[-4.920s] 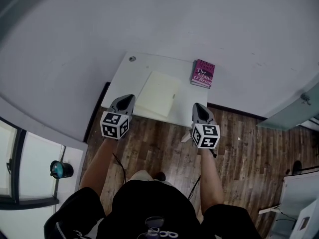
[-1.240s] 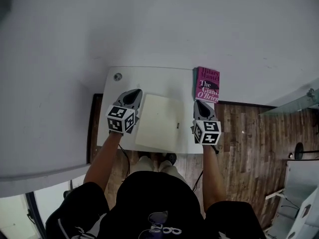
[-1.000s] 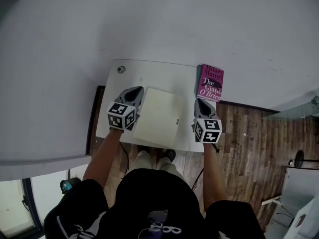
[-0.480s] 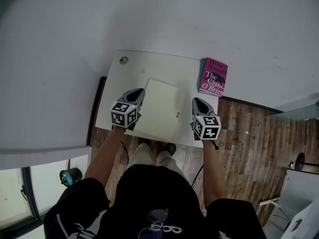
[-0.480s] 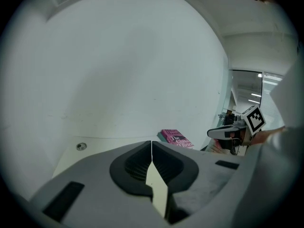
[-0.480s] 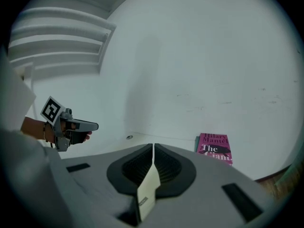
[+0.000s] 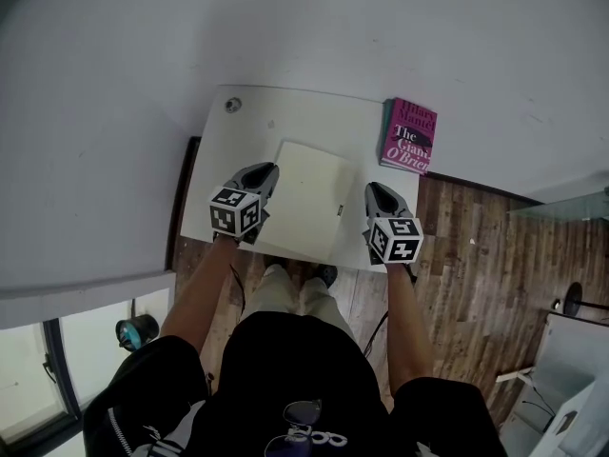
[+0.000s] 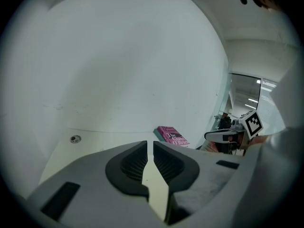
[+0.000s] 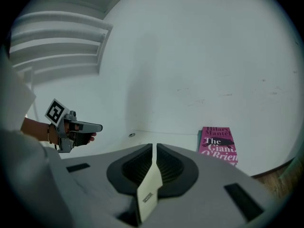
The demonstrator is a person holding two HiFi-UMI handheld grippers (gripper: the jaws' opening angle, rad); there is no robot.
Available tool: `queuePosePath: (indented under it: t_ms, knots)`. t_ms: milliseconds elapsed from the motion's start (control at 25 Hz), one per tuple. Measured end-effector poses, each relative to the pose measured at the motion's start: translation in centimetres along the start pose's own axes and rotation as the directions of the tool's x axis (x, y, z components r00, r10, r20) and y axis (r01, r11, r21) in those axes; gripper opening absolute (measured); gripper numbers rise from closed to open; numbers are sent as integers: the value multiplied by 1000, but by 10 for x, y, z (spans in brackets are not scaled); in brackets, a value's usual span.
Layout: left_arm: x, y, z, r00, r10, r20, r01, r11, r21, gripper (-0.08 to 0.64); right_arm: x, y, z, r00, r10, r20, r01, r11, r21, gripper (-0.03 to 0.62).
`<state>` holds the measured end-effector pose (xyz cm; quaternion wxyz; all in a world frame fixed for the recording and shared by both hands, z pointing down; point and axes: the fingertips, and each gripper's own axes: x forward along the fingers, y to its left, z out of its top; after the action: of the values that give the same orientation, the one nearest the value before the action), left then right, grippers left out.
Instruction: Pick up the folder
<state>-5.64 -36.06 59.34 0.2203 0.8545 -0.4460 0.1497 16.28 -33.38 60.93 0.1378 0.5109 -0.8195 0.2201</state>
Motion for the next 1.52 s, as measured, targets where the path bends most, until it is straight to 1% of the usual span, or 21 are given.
queuePosePath:
  t_ms: [280,320,400,440,480,520,600,640,720,800,960,1120,1280,1320,1440,1520]
  knots:
    - [10,9,-15,998,-40,-39,39,999,-27,29,9,2,-16,1000,9,-15,-9,999,46,27]
    - [12,11,-18,998,-50,-47,49,998,-32,45,11,3,-19,1000,14,-17,-13,998,55,28]
    - [16,16,-26,995,-73,-71,70,996,-47,105,17,6,-26,999,29,-25,-27,997,78,37]
    - [17,18,-31,993,-86,-83,81,995,-59,128,19,8,-30,999,38,-31,-35,995,91,70]
    - [18,21,-36,991,-99,-95,92,993,-74,144,22,10,-34,998,49,-37,-45,994,105,119]
    - [19,24,-41,988,-111,-106,102,991,-90,162,25,12,-38,997,60,-41,-54,991,122,148]
    - [21,31,-52,983,-138,-123,122,984,-131,199,30,14,-48,996,86,-39,-77,980,182,180]
    - [23,34,-57,979,-157,-128,136,978,-161,215,32,13,-54,994,102,-33,-92,969,230,197]
    - [30,38,-69,970,-205,-131,171,957,-233,233,36,9,-66,991,131,-21,-117,938,326,230]
    - [37,44,-82,961,-238,-144,191,941,-281,243,42,6,-80,989,145,-35,-122,922,368,244]
    - [46,57,-108,945,-264,-195,199,933,-300,256,56,5,-110,982,160,-100,-111,919,379,253]
    - [55,65,-135,929,-277,-245,194,929,-314,259,70,3,-138,975,170,-141,-96,902,422,256]
    - [63,68,-162,903,-310,-298,204,919,-339,259,83,2,-164,969,181,-171,-84,883,461,262]
    - [65,68,-166,899,-314,-306,204,918,-341,259,86,3,-169,966,188,-176,-86,880,468,265]
    - [68,73,-171,897,-310,-314,198,919,-341,259,96,6,-181,960,206,-190,-93,874,477,270]
    - [70,76,-177,890,-311,-335,195,921,-337,259,101,7,-188,958,206,-202,-86,872,482,270]
